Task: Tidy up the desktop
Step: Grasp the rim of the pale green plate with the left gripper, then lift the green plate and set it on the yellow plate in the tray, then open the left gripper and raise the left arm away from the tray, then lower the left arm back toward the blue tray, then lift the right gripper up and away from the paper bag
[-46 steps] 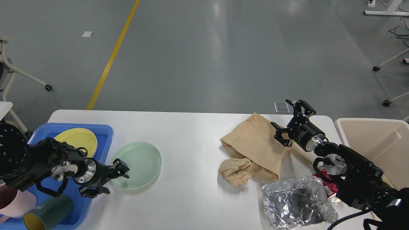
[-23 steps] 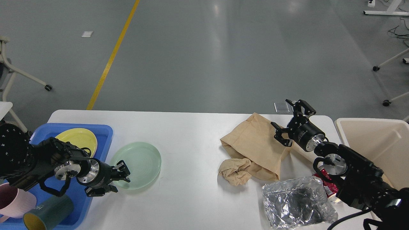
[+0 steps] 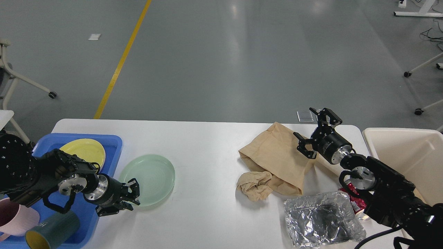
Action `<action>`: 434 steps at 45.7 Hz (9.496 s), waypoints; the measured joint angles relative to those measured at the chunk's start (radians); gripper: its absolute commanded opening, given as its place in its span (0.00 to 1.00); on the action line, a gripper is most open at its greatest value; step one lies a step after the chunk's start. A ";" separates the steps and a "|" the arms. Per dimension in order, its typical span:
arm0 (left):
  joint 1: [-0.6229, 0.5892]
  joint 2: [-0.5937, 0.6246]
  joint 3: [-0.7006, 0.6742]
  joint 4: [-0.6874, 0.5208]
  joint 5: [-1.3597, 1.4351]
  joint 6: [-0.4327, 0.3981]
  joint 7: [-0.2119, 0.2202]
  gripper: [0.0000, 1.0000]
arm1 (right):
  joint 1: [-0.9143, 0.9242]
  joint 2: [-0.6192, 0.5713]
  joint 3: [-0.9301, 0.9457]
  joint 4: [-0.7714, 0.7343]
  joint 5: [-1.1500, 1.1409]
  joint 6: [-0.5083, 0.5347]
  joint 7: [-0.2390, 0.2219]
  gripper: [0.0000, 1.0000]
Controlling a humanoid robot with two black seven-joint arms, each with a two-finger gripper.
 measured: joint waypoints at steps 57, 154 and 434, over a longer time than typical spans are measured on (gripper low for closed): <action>-0.390 0.053 0.248 -0.139 0.003 -0.459 0.042 0.00 | 0.000 0.000 0.000 0.000 0.001 0.000 0.000 1.00; 0.018 0.243 0.261 0.430 0.012 -0.081 0.160 0.02 | 0.001 0.000 0.000 0.000 0.001 0.000 0.000 1.00; 0.474 -0.178 -1.711 0.521 0.061 -0.068 -0.518 0.97 | 0.001 0.000 0.000 0.000 0.000 0.000 0.000 1.00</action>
